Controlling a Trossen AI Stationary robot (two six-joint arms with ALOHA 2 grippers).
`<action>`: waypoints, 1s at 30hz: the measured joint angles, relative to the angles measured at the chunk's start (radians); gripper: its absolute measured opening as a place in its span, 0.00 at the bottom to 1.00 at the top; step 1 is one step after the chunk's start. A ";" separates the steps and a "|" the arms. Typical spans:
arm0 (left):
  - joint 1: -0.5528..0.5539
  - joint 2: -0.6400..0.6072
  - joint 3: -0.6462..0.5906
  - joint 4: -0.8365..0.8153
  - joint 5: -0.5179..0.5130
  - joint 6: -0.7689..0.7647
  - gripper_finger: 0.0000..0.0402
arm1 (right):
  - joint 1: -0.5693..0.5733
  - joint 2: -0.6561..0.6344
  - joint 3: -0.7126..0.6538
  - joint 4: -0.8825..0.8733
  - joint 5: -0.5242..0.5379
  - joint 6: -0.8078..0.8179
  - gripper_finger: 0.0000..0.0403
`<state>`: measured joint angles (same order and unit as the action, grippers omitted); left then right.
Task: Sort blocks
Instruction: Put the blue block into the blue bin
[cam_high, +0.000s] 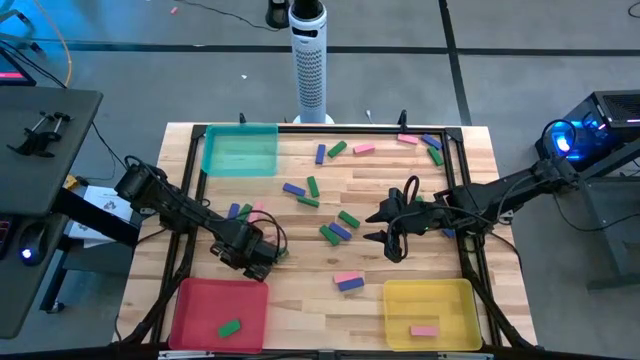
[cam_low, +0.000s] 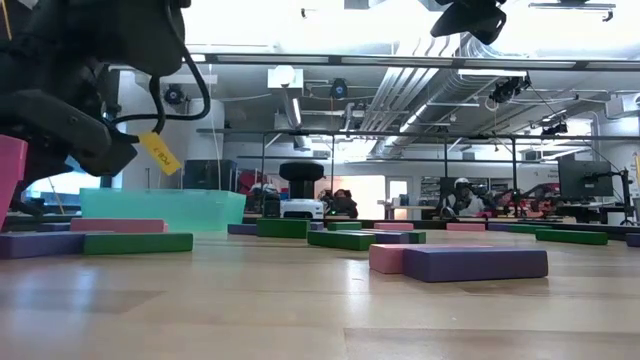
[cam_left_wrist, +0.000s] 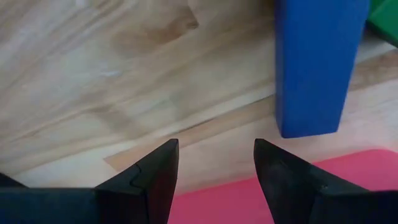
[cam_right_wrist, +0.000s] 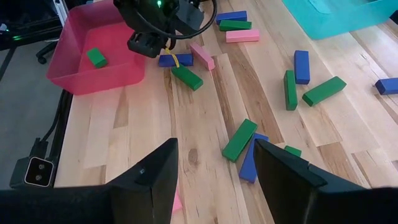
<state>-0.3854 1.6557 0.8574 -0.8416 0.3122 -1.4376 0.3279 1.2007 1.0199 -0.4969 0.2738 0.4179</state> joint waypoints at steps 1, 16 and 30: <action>0.002 -0.003 0.000 -0.012 0.000 0.001 0.49 | 0.000 0.000 0.000 0.000 0.000 0.000 0.47; 0.019 -0.130 0.001 0.144 -0.079 -0.052 0.49 | 0.000 0.000 0.000 0.000 0.000 0.000 0.47; 0.005 0.038 0.006 0.165 -0.108 -0.053 0.49 | 0.000 0.000 0.000 0.005 0.001 0.000 0.47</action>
<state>-0.3805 1.6936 0.8635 -0.6762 0.2047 -1.4902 0.3282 1.2007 1.0199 -0.4923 0.2745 0.4183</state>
